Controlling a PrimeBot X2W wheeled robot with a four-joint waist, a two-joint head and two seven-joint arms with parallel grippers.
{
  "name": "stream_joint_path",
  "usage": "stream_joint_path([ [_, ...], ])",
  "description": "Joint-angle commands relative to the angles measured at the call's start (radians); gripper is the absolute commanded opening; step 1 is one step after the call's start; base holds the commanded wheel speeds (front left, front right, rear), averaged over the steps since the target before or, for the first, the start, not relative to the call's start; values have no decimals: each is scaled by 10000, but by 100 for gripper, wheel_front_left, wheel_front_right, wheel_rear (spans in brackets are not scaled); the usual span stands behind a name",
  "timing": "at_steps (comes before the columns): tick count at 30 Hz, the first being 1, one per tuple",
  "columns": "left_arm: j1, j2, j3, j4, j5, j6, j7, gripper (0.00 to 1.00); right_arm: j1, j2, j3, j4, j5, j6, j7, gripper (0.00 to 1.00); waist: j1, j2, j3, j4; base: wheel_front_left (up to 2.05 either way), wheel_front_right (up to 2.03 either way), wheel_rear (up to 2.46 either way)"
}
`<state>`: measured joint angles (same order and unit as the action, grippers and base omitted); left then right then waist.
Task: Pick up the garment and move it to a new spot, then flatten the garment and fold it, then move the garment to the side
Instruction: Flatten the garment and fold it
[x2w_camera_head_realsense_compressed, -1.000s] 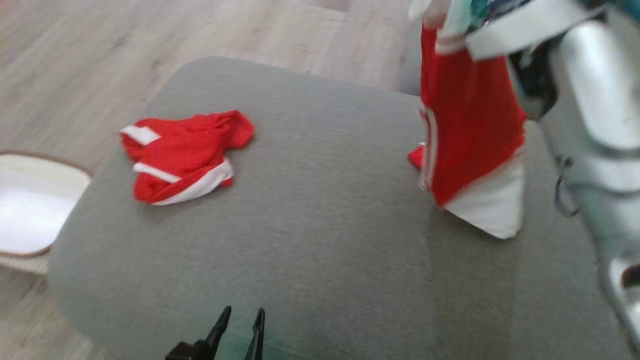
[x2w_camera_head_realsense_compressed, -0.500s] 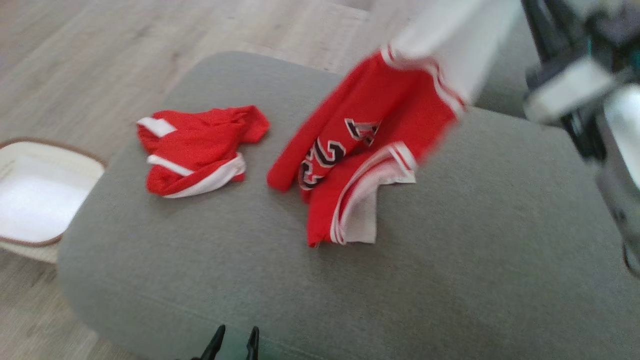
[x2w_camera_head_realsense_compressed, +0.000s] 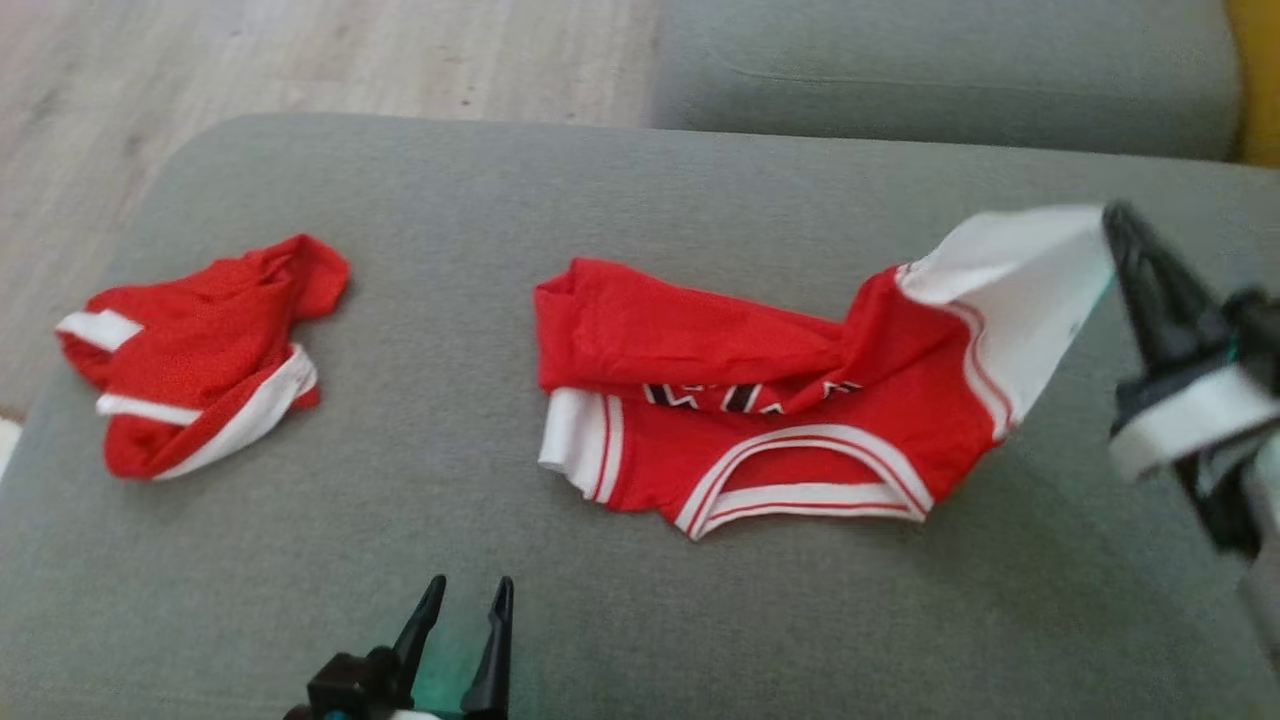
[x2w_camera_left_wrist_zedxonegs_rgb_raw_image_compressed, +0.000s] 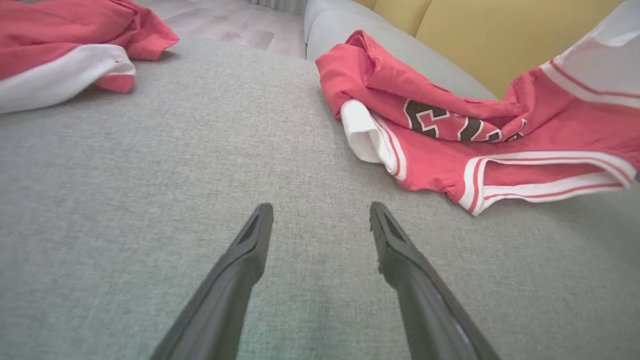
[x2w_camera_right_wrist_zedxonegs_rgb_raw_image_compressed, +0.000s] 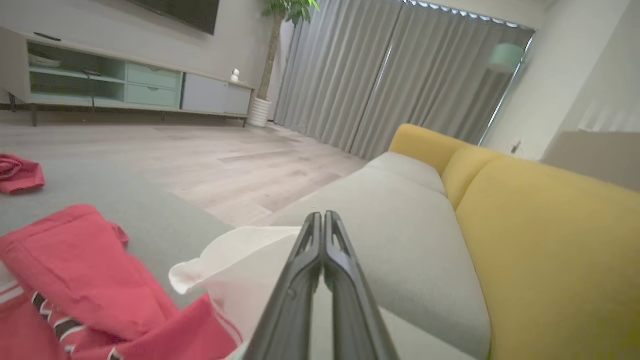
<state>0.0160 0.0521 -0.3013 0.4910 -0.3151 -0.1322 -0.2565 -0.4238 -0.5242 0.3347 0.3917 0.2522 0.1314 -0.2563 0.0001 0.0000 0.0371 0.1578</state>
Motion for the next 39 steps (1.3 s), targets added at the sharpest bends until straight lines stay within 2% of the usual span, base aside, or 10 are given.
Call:
stream_joint_path([
  [1, -467, -18, 268, -289, -120, 16, -53, 100, 428, 71, -155, -422, -188, -7, -55, 0, -1, 0, 63, -289, 0, 0, 0],
  [5, -496, -18, 328, -340, -286, 16, -53, 100, 1917, 788, -551, -451, -491, -7, -55, 0, -1, 0, 25, -469, 0, 0, 0],
  [6, -475, -18, 367, -355, -304, 16, -53, 100, 2250, 1008, -739, -322, -495, -7, -55, 14, -1, 0, 15, -525, 0, 0, 0],
  [7, -466, -18, 417, -363, -323, 16, -53, 100, 2516, 1226, -1022, -158, -504, -7, -55, 82, -1, 0, 17, -590, 0, 0, 0],
  [8, -470, -18, 467, -369, -351, 16, -53, 100, 2719, 1445, -1281, -49, -519, -7, -55, 100, -1, 0, 27, -645, 0, 0, 0],
  [15, -1172, -18, 931, -550, -586, 16, -53, 100, 3281, 2804, -2743, -453, -1229, -7, -55, 100, -1, 0, 317, -1018, 0, 0, 0],
  [22, -2782, -18, 1000, -254, -888, 16, -53, 100, 3149, 3655, -2793, -619, -1523, -7, -55, 100, -1, 0, 855, -1324, 0, 0, 0],
  [33, -4617, -16, -106, 1451, -1987, 16, -53, 100, 2691, 3775, -2525, -572, -1566, -7, -55, 100, -1, 0, 1595, -1929, 0, 0, 0],
  [39, -4817, 66, -165, 1536, -2171, 16, -53, 100, 2658, 3827, -2512, -502, -1537, -7, -55, 100, -1, 0, 1744, -2205, 0, 0, 0],
])
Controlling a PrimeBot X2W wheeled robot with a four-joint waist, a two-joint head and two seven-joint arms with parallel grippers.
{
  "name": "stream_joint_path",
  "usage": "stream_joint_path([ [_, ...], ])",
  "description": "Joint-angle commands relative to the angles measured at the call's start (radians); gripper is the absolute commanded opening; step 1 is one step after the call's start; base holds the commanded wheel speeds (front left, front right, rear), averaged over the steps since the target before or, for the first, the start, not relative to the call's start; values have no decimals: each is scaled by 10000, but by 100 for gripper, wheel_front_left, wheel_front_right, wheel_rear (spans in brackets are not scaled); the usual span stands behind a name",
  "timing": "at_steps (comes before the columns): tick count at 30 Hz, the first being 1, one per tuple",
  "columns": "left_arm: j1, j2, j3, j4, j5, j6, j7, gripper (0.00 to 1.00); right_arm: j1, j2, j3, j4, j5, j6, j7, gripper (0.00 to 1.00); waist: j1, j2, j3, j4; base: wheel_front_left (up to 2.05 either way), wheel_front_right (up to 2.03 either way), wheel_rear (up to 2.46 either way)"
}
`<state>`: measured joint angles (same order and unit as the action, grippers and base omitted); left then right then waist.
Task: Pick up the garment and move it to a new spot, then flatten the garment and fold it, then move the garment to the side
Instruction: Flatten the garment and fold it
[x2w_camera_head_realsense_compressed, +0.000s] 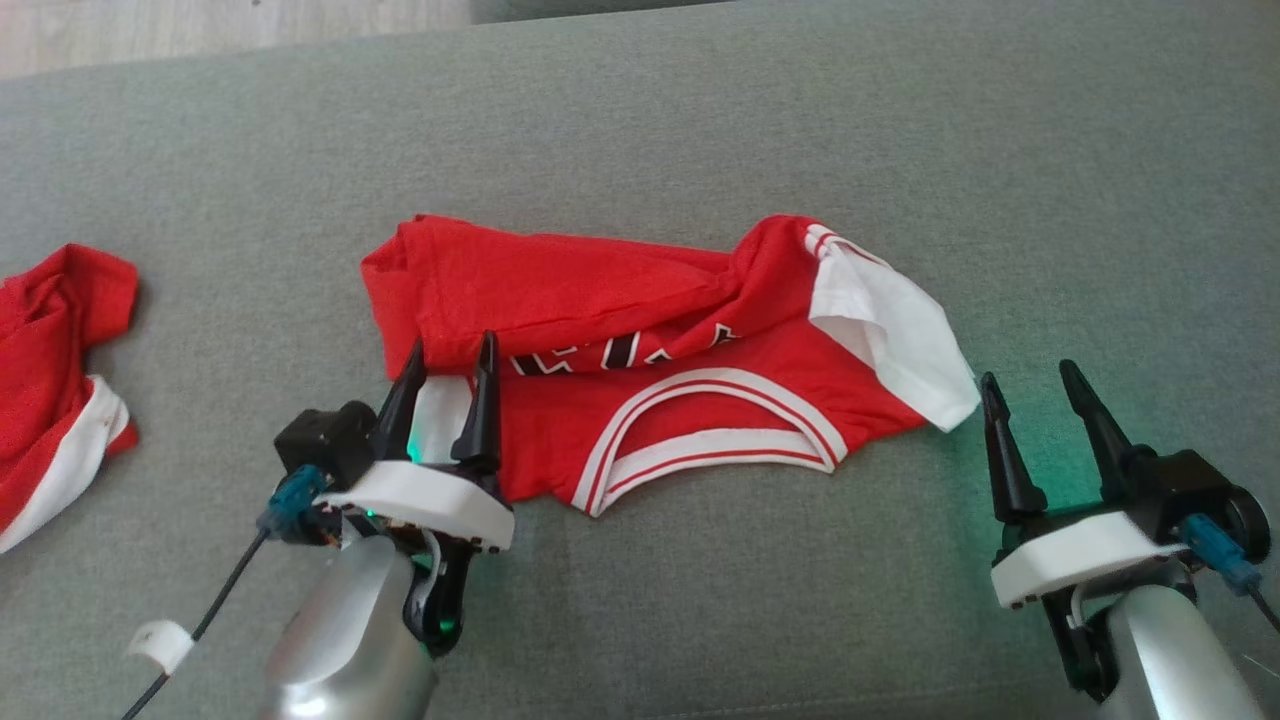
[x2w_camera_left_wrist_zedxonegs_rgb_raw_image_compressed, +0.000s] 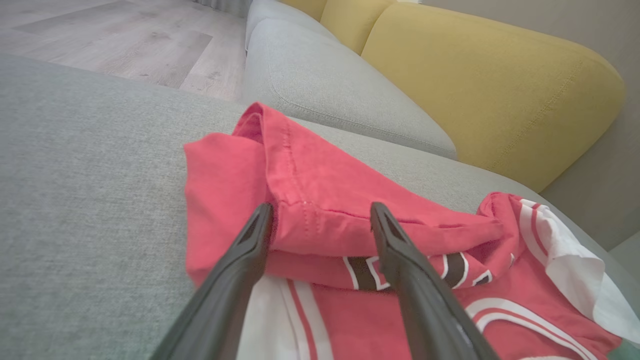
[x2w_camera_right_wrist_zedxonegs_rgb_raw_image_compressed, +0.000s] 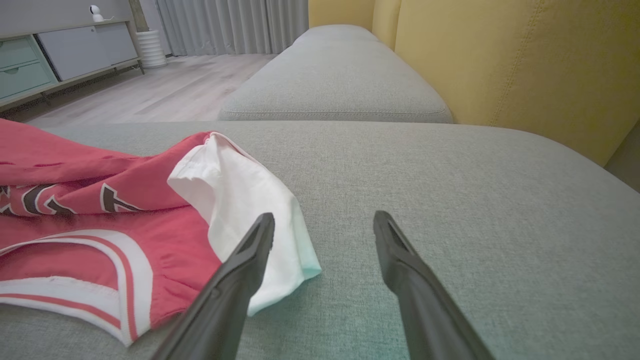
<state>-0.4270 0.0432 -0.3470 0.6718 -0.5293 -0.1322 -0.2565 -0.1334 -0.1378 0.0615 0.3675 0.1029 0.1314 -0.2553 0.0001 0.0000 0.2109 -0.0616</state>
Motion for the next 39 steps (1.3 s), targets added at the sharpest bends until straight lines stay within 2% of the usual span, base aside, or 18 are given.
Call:
stream_joint_path([
  [1, -382, 161, 322, -283, -18, 16, -53, 100, -250, -24, 231, -249, -33, -7, -65, 100, -1, 0, 9, -36, 0, 0, 0],
  [2, -372, 172, 320, -275, 3, 16, -53, 100, -255, -13, 247, -244, -32, -7, -65, 100, -1, 0, 8, -64, 0, 0, 0],
  [3, -367, 178, 326, -258, 14, 16, -53, 76, -261, -4, 261, -239, -28, -7, -65, 100, -1, 0, 6, -91, 0, 0, 0],
  [4, -363, 182, 338, -250, 12, 16, -53, 22, -267, 4, 272, -233, -21, -7, -65, 100, -1, 0, 0, -114, 0, 0, 0],
  [5, -372, 197, 373, -322, 29, 16, -53, 0, -271, 8, 276, -225, -12, -7, -65, 100, -1, 0, -8, -125, 0, 0, 0],
  [9, -211, 226, 932, -1093, 265, 16, -53, 0, -192, 25, 273, -183, 49, -7, -65, 100, -1, 0, -138, 9, 0, 0, 0],
  [15, 981, 131, 2237, -2773, 705, 15, -53, 0, 256, 133, 285, -12, 236, -7, -65, 100, -1, 0, -556, 657, 0, 0, 0],
  [20, 2139, 130, 2565, -2792, 1119, 15, -53, 0, 493, 255, 332, 97, 413, -7, -65, 100, -1, 0, -775, 1059, 0, 0, 0],
  [21, 2280, 130, 2638, -2729, 1184, 15, -53, 16, 509, 280, 344, 111, 442, -7, -65, 100, -1, 0, -795, 1098, 0, 0, 0],
  [22, 2407, 129, 2704, -2639, 1223, 15, -53, 40, 517, 301, 360, 127, 468, -7, -65, 100, -1, 0, -811, 1117, 0, 0, 0],
  [23, 2514, 126, 2790, -2553, 1259, 15, -53, 45, 526, 324, 364, 144, 520, -7, -65, 100, -1, 0, -828, 1128, 0, 0, 0],
  [24, 2604, 122, 2892, -2486, 1314, 15, -53, 62, 536, 344, 370, 162, 569, -7, -65, 100, -1, 0, -838, 1135, 0, 0, 0],
  [25, 2690, 116, 2997, -2400, 1390, 15, -53, 100, 552, 363, 384, 188, 616, -7, -65, 100, -1, 0, -849, 1137, 0, 0, 0],
  [31, 2967, 82, 3238, -2226, 1702, 15, -53, 100, 664, 398, 612, 416, 771, -7, -65, 100, -1, 0, -918, 1133, 0, 0, 0],
  [39, 3195, 73, 2800, -2439, 1381, 15, -53, 100, 800, 342, 1151, 1014, 925, -7, -65, 100, -1, 0, -873, 1299, 0, 0, 0],
])
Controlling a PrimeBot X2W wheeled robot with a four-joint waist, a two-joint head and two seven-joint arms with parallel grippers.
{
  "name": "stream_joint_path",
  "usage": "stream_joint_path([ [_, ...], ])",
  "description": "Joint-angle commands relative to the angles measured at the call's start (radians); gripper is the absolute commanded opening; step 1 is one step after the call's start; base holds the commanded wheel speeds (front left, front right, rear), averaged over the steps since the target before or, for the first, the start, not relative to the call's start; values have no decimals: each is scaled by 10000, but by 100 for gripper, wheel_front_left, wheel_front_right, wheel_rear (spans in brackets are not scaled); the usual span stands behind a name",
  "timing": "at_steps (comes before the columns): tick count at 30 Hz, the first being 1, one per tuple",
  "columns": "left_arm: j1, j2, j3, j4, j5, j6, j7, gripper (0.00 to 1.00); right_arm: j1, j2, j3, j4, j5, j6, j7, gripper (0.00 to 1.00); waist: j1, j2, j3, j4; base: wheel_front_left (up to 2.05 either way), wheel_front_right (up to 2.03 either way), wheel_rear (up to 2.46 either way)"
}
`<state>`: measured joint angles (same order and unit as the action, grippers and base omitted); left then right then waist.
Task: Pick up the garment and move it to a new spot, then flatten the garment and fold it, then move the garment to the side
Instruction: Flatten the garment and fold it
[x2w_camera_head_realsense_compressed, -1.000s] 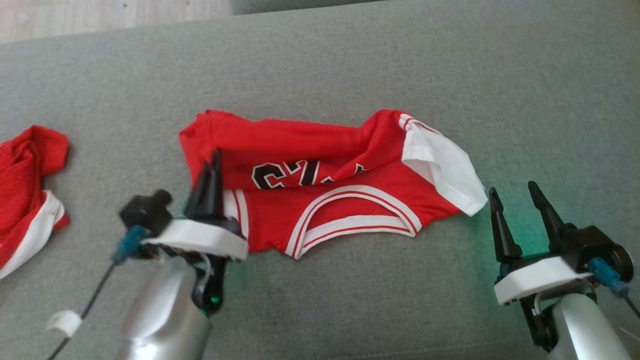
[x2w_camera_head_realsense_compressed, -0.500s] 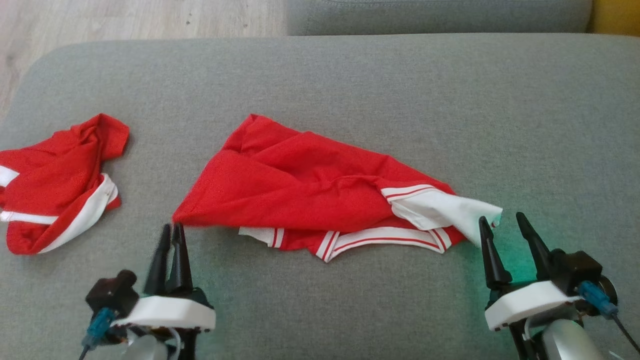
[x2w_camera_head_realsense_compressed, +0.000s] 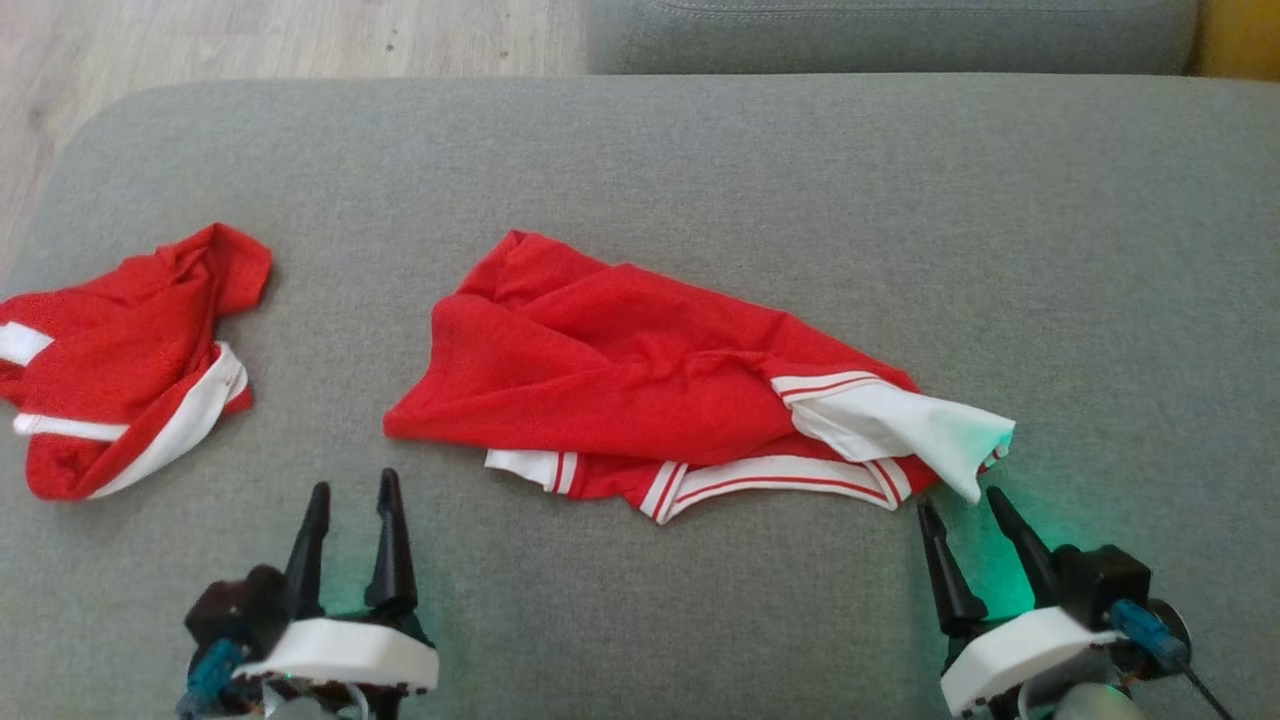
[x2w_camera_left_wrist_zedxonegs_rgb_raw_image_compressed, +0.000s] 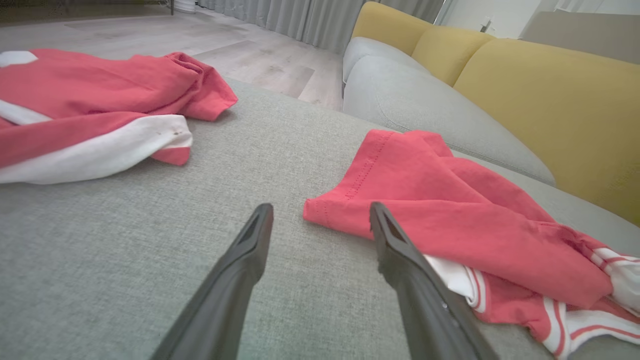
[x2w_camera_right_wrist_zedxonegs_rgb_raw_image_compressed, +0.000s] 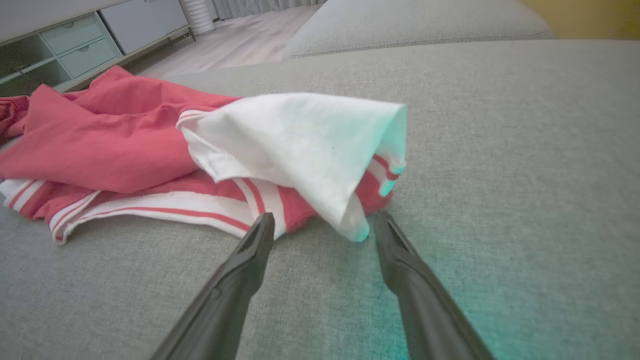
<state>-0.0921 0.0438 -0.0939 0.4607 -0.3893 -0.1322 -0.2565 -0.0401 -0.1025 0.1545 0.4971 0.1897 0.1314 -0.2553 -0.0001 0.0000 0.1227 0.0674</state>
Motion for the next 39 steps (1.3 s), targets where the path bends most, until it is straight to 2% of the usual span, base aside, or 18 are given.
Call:
stream_joint_path([
  [1, -153, 67, 234, -333, -30, 15, -53, 100, -167, 4, 217, -219, 59, -7, -65, 100, 1, 0, 24, 42, 0, 0, 0],
  [6, -194, 66, 139, -358, -40, 15, -53, 100, -429, 105, 202, 95, 2, -7, -65, 100, 1, 0, 100, 233, 0, 0, 0],
  [7, -190, 66, 138, -362, -37, 15, -53, 100, -469, 132, 191, 181, -25, -7, -65, 78, 1, 0, 99, 260, 0, 0, 0],
  [8, -187, 66, 147, -363, -34, 15, -53, 100, -510, 153, 166, 258, -39, -7, -65, 45, 1, 0, 99, 284, 0, 0, 0],
  [9, -182, 65, 158, -368, -35, 15, -53, 100, -551, 165, 157, 315, -50, -7, -65, 0, 1, 0, 96, 301, 0, 0, 0],
  [13, -103, 65, 279, -446, 15, 15, -53, 100, -692, 158, 167, -55, 91, -7, -65, 0, 1, 0, 26, 200, 0, 0, 0],
  [17, 71, 65, 343, -500, 71, 15, -53, 100, -657, -198, 106, -659, 525, -7, -65, 0, 1, 0, -146, -115, 0, 0, 0],
  [24, 313, 65, 159, -465, 19, 15, -53, 100, -495, -1802, 537, -724, 2380, -7, -65, 0, 1, 0, -559, -655, 0, 0, 0],
  [27, 358, 65, 59, -409, 34, 15, -53, 100, -497, -2333, 1333, -790, 3928, -7, 475, 0, 1, 0, -642, -754, 0, 0, 0],
  [28, 375, 65, 19, -380, 50, 15, -53, 100, -616, -2796, 1748, -1054, 4990, -7, 750, 30, 1, 0, -652, -789, 0, 0, 0],
  [29, 384, 65, 14, -370, 62, 15, -53, 100, -700, -2979, 1778, -1155, 5379, -7, 703, 100, 1, 0, -654, -796, 0, 0, 0],
  [32, 414, 65, 19, -349, 102, 15, -53, 100, -830, -3326, 1816, -1148, 5709, -7, 571, 100, 1, 0, -653, -776, 0, 0, 0],
  [35, 454, 65, 64, -333, 200, 15, -53, 100, -1064, -3475, 1408, -664, 5083, -7, 101, 100, 1, 0, -639, -685, 0, 0, 0],
  [37, 475, 65, 151, -336, 288, 15, -53, 100, -1249, -3160, 556, -251, 4088, -7, -39, 100, 1, 0, -636, -619, 0, 0, 0],
  [39, 495, 64, 274, -364, 400, 38, -53, 100, -1310, -2438, -443, -550, 2846, -7, -55, 100, 1, 0, -642, -556, 0, 0, 0],
])
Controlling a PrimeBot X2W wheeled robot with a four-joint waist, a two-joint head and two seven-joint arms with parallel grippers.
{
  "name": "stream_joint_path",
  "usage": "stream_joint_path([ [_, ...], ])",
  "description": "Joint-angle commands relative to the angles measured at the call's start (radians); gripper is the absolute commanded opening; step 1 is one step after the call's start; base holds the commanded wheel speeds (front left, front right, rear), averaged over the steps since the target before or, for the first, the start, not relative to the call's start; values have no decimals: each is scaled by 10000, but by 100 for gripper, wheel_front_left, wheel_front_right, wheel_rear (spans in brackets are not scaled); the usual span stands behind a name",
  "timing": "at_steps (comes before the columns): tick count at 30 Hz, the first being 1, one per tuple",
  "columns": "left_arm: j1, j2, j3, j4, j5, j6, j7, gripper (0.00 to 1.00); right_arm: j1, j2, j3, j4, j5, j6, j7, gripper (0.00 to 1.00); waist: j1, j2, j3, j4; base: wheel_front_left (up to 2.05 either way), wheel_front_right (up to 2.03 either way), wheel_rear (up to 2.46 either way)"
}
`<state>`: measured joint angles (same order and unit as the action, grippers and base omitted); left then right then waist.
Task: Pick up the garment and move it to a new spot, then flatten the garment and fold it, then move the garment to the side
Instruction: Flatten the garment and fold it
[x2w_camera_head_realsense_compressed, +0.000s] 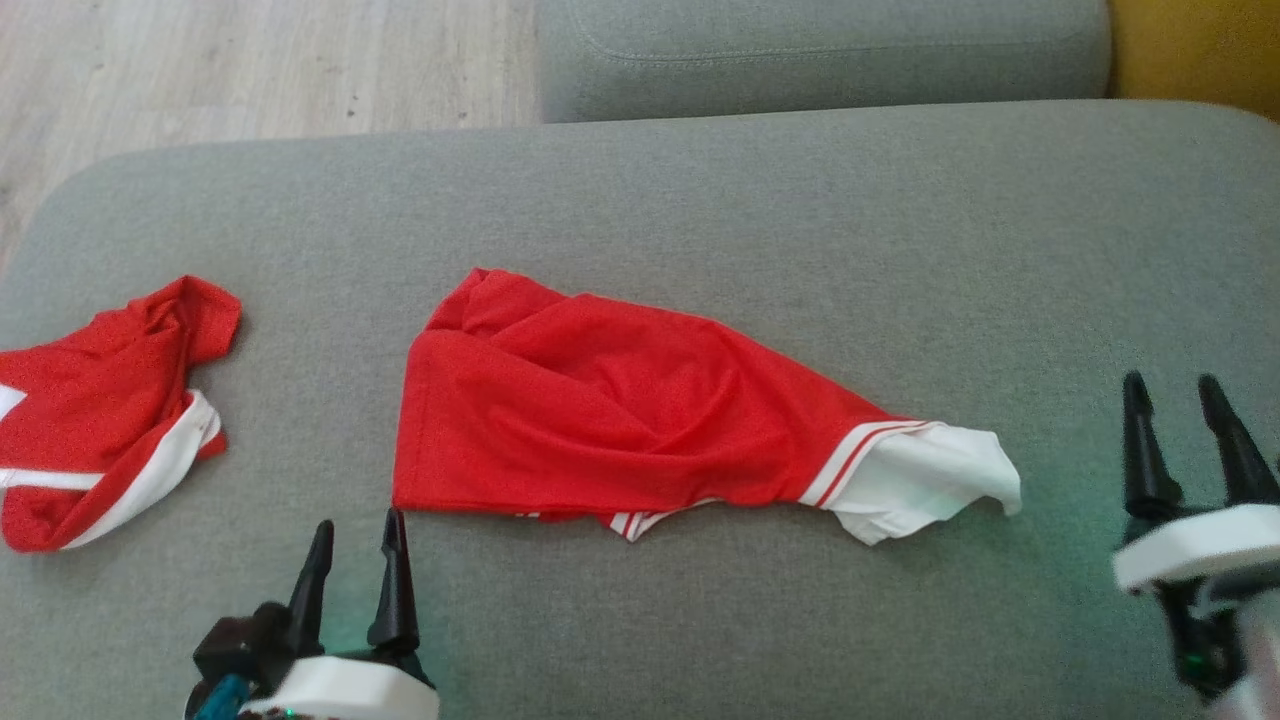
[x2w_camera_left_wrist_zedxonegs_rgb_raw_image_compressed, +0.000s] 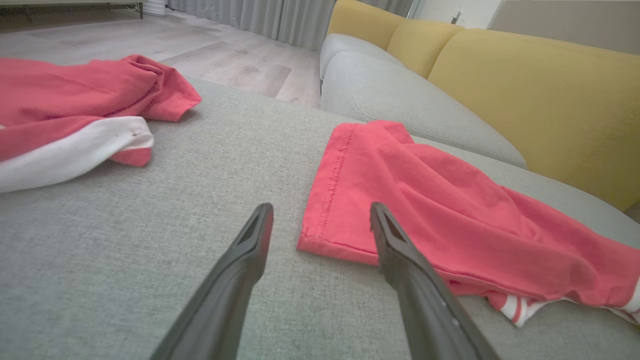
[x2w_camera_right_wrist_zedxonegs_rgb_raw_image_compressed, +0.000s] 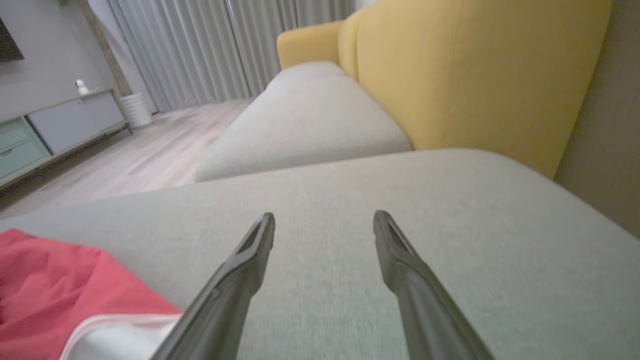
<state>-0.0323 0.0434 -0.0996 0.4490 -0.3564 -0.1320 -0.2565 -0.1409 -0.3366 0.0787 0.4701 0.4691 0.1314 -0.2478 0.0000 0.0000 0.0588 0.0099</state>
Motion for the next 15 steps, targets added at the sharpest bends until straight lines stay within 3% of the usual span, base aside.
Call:
stream_joint_path([
  [1, -96, 68, 377, -275, 148, 54, -53, 100, -225, 321, -113, -544, -557, -7, -132, 100, 0, 0, -9, 57, 0, 0, 0],
  [4, -45, 68, 507, -378, 403, 129, -53, 100, 172, 1445, -556, -1289, -2130, -7, -135, 100, 0, 0, -92, 173, 0, 0, 0],
  [7, 60, 68, 684, -619, 792, 272, -53, 100, 499, 2138, -374, -1867, -3149, -7, -137, 100, 0, 0, -229, 250, 0, 0, 0],
  [15, 560, 68, 815, -1099, 1760, 632, -53, 100, 1227, 2742, -73, -1892, -4041, -7, -138, 100, 0, 0, -682, 404, 0, 0, 0],
])
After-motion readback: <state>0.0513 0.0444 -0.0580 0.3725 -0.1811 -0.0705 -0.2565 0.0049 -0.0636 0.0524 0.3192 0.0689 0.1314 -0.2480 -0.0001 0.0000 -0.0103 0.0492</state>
